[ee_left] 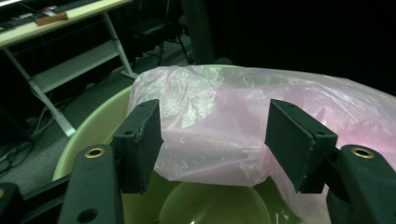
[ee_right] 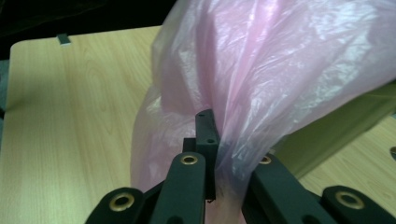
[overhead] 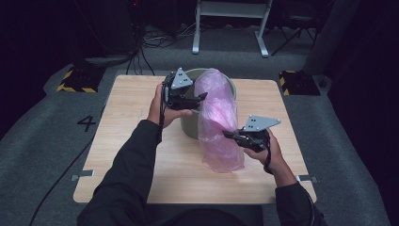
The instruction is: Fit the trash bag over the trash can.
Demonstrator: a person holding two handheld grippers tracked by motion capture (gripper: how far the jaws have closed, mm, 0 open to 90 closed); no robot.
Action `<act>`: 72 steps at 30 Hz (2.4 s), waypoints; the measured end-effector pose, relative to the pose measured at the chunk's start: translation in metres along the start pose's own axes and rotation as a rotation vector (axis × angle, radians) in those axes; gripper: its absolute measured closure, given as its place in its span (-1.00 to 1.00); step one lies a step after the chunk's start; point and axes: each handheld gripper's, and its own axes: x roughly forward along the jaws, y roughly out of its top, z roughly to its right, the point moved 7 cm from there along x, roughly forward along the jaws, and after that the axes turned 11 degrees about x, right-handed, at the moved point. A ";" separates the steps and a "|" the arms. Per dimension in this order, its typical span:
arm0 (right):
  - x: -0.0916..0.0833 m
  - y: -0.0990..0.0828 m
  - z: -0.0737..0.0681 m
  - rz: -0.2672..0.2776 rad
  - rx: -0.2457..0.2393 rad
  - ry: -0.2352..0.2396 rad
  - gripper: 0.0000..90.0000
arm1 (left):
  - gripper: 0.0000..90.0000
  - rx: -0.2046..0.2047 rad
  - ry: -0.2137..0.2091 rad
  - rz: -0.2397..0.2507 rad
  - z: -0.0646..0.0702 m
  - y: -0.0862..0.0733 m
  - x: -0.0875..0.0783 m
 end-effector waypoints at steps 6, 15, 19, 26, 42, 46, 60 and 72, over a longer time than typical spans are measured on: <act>-0.009 0.008 0.012 0.055 0.052 -0.035 0.95 | -0.19 -0.015 0.017 0.001 -0.005 -0.010 -0.007; -0.012 0.026 0.023 0.078 0.079 -0.073 0.92 | -0.19 0.022 -0.014 0.040 0.012 -0.012 -0.024; -0.006 0.030 0.030 0.059 0.087 -0.073 0.90 | -0.22 0.050 -0.061 0.040 0.026 -0.011 -0.024; -0.001 0.031 0.034 0.046 0.087 -0.086 0.87 | -0.22 0.075 -0.119 0.032 0.042 -0.007 -0.011; -0.003 0.038 0.037 0.053 0.076 -0.128 0.39 | 0.99 0.173 -0.073 -0.057 0.043 -0.010 0.006; -0.006 0.037 0.041 0.057 0.093 -0.143 0.13 | 1.00 0.164 -0.042 -0.066 0.037 -0.011 0.007; -0.007 0.034 0.042 0.024 0.092 -0.102 0.79 | 1.00 0.082 0.027 -0.094 0.006 -0.021 0.009; -0.009 0.041 0.043 0.085 0.098 -0.127 1.00 | -0.21 -0.009 0.044 -0.046 -0.006 -0.020 -0.003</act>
